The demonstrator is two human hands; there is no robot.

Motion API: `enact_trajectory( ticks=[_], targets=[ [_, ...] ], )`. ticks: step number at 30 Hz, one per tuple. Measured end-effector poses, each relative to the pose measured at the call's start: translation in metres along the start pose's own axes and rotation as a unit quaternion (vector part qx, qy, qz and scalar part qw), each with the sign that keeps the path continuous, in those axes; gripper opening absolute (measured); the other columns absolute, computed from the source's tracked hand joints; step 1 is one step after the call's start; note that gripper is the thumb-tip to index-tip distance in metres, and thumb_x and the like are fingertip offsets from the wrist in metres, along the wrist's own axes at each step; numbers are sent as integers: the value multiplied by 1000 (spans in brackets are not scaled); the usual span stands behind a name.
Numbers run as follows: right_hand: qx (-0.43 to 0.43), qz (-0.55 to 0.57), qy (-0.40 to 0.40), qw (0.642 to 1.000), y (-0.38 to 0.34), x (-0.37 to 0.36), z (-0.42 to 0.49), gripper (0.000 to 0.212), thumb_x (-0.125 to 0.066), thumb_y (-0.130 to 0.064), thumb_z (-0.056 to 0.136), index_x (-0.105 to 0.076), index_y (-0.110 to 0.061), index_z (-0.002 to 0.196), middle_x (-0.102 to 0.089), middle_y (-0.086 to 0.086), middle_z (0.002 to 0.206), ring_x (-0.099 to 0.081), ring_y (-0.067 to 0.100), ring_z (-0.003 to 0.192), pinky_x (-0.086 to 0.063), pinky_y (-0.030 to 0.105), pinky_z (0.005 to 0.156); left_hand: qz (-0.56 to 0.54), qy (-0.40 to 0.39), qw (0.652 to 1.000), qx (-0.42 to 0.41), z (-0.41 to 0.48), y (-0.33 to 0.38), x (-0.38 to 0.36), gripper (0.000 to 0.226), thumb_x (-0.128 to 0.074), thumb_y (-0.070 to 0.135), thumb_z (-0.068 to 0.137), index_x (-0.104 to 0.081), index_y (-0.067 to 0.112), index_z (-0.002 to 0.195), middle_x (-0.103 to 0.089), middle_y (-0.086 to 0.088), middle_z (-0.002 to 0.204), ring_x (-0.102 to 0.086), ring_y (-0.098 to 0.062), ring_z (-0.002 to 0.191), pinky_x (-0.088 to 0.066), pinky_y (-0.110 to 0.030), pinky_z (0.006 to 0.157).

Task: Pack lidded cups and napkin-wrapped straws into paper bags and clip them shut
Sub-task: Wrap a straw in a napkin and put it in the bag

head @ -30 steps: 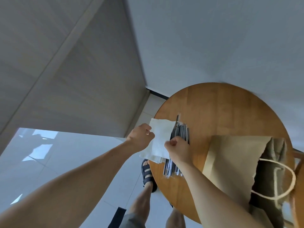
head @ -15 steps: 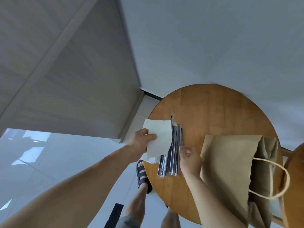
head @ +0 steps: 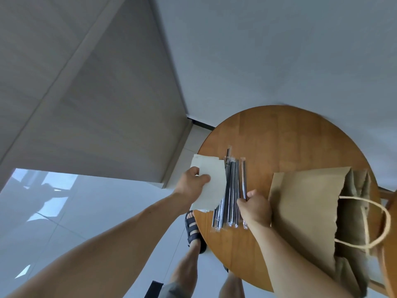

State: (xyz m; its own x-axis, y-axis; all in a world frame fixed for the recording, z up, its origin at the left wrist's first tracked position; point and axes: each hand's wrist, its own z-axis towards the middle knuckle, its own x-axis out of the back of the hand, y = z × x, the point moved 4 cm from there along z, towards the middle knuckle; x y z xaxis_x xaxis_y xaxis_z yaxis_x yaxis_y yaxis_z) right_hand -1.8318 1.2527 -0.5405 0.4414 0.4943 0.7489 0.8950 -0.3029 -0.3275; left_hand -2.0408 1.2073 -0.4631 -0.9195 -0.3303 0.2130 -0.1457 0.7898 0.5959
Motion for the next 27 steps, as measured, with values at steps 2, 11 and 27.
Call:
enact_trajectory(
  ticks=[2, 11, 27],
  targets=[
    [18, 62, 29, 998, -8, 17, -7, 12, -61, -23, 84, -56, -12, 85, -65, 4, 81, -62, 25, 67, -54, 36, 61, 12, 12, 1000, -11, -5, 12, 0, 18, -60, 21, 90, -58, 4, 97, -66, -15, 95, -64, -32, 85, -55, -43, 72],
    [213, 339, 1, 916, -97, 111, -73, 8, -66, -25, 85, -67, -33, 87, -68, -10, 74, -63, 11, 66, -54, 28, 66, -66, -17, 990, -125, -63, 113, -11, 23, -56, 19, 81, -61, 12, 102, -69, -12, 94, -63, -28, 82, -53, -44, 80],
    [276, 330, 90, 898, -103, 292, -110, 36, -78, -46, 78, -62, -38, 109, -67, -20, 105, -61, -3, 99, -50, 23, 82, -53, -122, 940, -314, -174, 224, -40, 7, -71, 23, 89, -73, 23, 95, -77, 0, 90, -74, -21, 82, -59, -36, 68]
  ],
)
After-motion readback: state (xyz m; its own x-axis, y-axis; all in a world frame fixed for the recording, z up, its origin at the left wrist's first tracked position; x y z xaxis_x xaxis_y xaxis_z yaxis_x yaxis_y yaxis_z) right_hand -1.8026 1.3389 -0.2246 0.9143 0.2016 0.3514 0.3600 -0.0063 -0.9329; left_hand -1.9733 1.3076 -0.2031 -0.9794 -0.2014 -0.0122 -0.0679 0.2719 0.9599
